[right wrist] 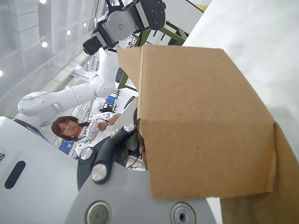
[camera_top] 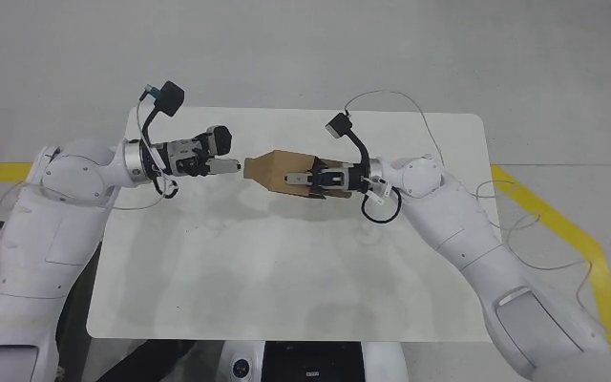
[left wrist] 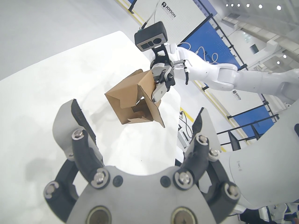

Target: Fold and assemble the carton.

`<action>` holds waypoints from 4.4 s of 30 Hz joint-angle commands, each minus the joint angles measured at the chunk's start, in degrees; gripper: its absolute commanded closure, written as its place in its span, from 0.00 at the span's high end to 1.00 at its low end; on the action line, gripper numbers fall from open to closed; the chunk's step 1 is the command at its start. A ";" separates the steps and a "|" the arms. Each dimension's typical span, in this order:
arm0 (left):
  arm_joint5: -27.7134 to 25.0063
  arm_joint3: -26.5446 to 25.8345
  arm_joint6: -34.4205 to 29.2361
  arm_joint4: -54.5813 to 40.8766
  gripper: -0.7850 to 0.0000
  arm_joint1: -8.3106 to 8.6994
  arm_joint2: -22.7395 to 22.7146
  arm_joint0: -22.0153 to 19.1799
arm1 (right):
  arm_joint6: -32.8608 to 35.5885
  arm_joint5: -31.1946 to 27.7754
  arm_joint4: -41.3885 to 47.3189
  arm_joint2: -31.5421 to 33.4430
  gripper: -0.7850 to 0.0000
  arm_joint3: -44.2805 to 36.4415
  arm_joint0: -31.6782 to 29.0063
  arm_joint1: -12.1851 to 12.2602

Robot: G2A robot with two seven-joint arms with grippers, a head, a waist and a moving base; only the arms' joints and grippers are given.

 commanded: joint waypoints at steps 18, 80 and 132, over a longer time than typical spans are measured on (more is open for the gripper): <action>4.75 -0.51 11.44 18.41 1.00 -0.59 1.22 1.13 | 2.26 -1.15 0.29 1.54 0.00 -0.82 -0.40 -0.99; -0.81 3.59 -5.82 -7.51 1.00 -0.92 6.05 -1.89 | 3.26 -3.31 12.18 -2.27 0.00 -8.97 -0.89 -0.83; -11.92 5.62 6.54 3.42 1.00 0.58 4.61 -2.66 | 10.20 3.64 15.48 -5.07 0.00 2.70 0.58 -0.61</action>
